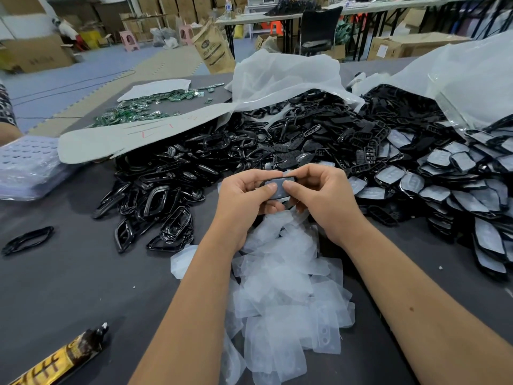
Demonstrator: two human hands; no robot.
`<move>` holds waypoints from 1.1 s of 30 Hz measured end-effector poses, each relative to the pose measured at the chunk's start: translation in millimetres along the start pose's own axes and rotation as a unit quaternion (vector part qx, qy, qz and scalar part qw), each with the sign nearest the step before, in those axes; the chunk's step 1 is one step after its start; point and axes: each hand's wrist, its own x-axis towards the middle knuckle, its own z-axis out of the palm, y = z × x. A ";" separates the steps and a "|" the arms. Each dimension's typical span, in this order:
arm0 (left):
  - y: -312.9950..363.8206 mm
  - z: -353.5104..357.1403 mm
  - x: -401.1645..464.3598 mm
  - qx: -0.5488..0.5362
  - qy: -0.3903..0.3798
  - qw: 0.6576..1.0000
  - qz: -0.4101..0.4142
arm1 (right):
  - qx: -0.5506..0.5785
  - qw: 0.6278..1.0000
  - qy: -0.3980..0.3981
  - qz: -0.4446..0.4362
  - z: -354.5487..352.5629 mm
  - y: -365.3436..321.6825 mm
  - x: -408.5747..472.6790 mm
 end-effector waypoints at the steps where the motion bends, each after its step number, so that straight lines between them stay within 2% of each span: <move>1: 0.4 0.2 -0.3 0.005 0.000 1.000 0.006 | 0.002 1.000 -0.001 -0.001 0.0 -0.4 -0.1; 15: 4.0 2.1 -1.2 0.006 -0.002 1.000 -0.005 | 0.047 0.998 -0.007 0.045 0.0 -9.9 -0.9; 17: 4.1 2.6 -1.3 0.012 0.010 1.000 -0.007 | 0.011 0.999 0.014 0.038 2.9 -9.0 -1.6; 20: 3.5 3.3 -1.4 0.006 0.021 1.000 -0.012 | -0.136 0.988 0.061 -0.027 8.4 -4.7 -4.0; 22: 3.5 2.3 -1.6 0.002 0.024 1.000 -0.020 | -0.184 0.979 0.073 -0.050 10.7 -4.4 -4.8; 26: 5.1 -0.5 -1.6 -0.024 0.017 0.999 -0.036 | -0.147 0.987 0.041 -0.045 8.8 -6.1 -4.6; 33: 5.7 1.3 -0.6 -0.014 0.022 0.998 -0.055 | -0.144 0.987 0.049 -0.042 6.9 -6.2 -5.8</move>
